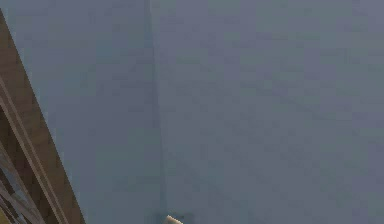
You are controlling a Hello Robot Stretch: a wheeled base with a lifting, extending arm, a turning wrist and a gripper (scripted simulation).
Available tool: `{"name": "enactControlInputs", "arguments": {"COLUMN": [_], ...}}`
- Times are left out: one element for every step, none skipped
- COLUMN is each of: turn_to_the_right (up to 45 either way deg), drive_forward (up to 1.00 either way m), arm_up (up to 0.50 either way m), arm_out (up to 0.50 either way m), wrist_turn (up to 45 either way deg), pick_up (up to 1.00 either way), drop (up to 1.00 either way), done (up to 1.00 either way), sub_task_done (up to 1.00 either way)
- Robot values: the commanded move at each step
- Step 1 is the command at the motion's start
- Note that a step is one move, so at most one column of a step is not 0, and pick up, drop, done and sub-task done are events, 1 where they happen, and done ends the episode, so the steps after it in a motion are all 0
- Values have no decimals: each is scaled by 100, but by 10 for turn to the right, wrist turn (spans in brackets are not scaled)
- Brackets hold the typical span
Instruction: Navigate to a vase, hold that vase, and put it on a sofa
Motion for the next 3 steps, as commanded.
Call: {"name": "enactControlInputs", "arguments": {"turn_to_the_right": [0,0,0], "drive_forward": [0,0,0], "arm_up": [0,0,0], "arm_out": [0,0,0], "wrist_turn": [450,450,450], "pick_up": [0,0,0], "drop": [0,0,0], "done": [0,0,0], "sub_task_done": [0,0,0]}}
